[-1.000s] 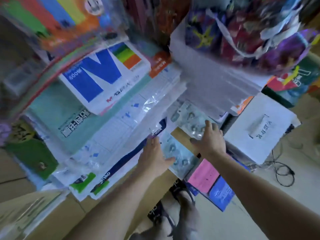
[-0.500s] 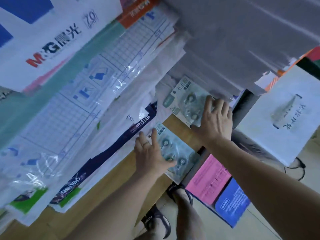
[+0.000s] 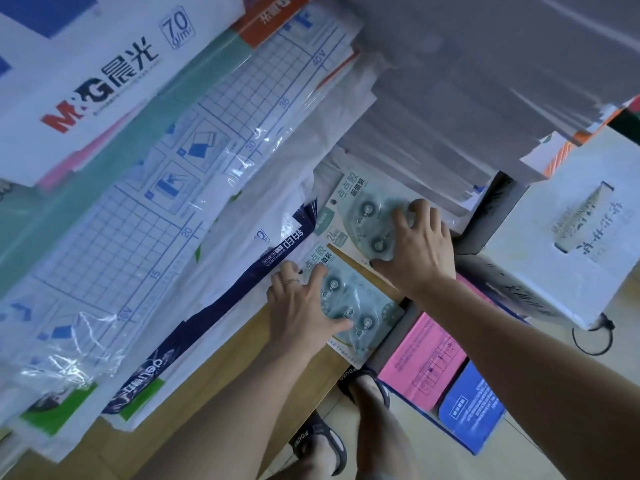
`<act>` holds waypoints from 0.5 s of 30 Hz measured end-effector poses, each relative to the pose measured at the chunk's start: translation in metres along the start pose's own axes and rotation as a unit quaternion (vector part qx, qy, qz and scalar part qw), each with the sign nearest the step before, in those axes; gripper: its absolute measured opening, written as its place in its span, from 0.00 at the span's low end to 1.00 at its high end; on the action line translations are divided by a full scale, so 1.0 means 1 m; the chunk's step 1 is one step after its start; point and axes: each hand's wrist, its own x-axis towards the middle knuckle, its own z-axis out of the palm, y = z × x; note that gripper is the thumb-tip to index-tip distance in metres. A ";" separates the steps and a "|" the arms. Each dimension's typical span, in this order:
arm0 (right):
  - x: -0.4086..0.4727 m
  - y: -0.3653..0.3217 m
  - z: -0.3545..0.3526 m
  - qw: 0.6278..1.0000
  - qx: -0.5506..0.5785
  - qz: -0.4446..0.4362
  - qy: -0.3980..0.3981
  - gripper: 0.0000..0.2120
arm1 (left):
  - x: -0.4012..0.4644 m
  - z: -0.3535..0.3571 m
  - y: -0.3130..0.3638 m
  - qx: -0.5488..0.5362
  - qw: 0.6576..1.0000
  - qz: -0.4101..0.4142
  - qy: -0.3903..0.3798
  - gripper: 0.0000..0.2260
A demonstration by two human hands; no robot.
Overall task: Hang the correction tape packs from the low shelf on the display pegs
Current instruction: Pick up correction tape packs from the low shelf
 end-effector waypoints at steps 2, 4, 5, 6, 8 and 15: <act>-0.003 -0.001 -0.001 1.000 0.015 -0.003 -0.018 0.42 | -0.004 0.001 -0.002 -0.006 1.000 0.002 0.008 0.43; -0.005 -0.001 -0.001 0.998 0.030 0.000 -0.048 0.41 | -0.008 0.002 -0.004 -0.010 1.000 -0.005 0.014 0.42; -0.005 -0.001 -0.002 0.997 0.044 0.005 -0.062 0.40 | -0.011 0.004 -0.006 -0.012 1.000 -0.011 0.018 0.42; -0.006 -0.002 -0.004 0.995 0.060 0.013 -0.072 0.39 | -0.015 0.005 -0.008 -0.015 0.999 -0.020 0.024 0.43; -0.006 -0.003 -0.005 0.990 0.097 0.041 -0.090 0.38 | -0.025 0.008 -0.013 -0.031 0.997 -0.054 0.037 0.47; -0.006 0.002 -0.008 0.921 0.313 0.166 -0.162 0.39 | -0.047 0.030 -0.023 -0.348 0.902 -0.249 0.053 0.40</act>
